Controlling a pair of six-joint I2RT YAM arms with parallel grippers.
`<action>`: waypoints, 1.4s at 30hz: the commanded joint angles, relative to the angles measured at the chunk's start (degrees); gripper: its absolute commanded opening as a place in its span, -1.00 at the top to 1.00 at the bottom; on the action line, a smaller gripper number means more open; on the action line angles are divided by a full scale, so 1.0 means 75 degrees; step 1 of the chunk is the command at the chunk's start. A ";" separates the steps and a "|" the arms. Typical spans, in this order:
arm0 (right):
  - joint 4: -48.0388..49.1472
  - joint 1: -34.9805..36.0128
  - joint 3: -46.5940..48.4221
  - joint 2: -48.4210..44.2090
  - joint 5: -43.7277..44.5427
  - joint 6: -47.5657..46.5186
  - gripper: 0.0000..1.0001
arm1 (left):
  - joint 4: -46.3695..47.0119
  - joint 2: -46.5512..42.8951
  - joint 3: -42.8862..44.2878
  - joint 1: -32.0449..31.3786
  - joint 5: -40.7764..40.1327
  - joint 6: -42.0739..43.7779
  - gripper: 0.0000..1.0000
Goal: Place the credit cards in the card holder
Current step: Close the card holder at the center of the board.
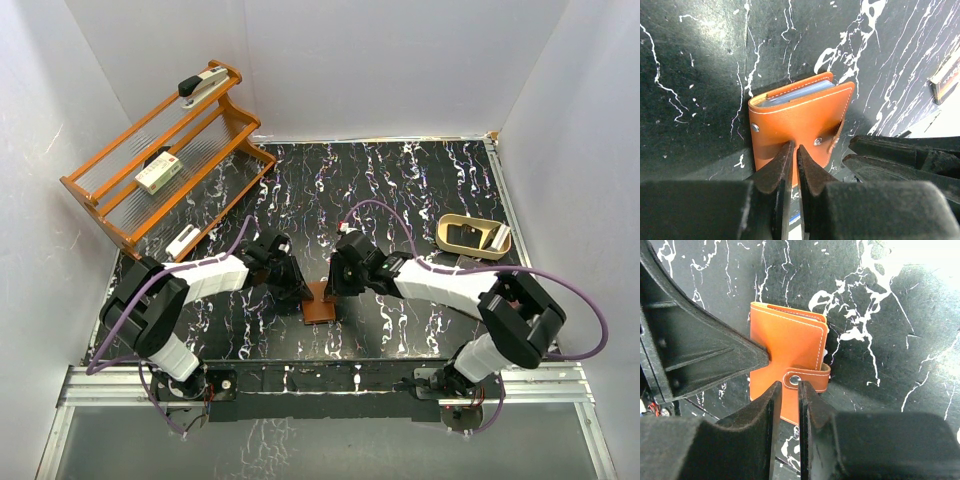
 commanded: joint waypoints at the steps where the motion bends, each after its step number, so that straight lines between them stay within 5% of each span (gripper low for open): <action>1: 0.0234 0.0005 0.0313 0.0171 0.0130 -0.0120 0.64 | 0.0072 0.0096 -0.0251 -0.0037 0.0121 0.0017 0.86; 42: 0.0774 0.0165 -0.0106 0.0711 -0.0476 0.0112 0.75 | 0.0204 0.0170 -0.0367 -0.0036 0.0115 -0.0048 0.87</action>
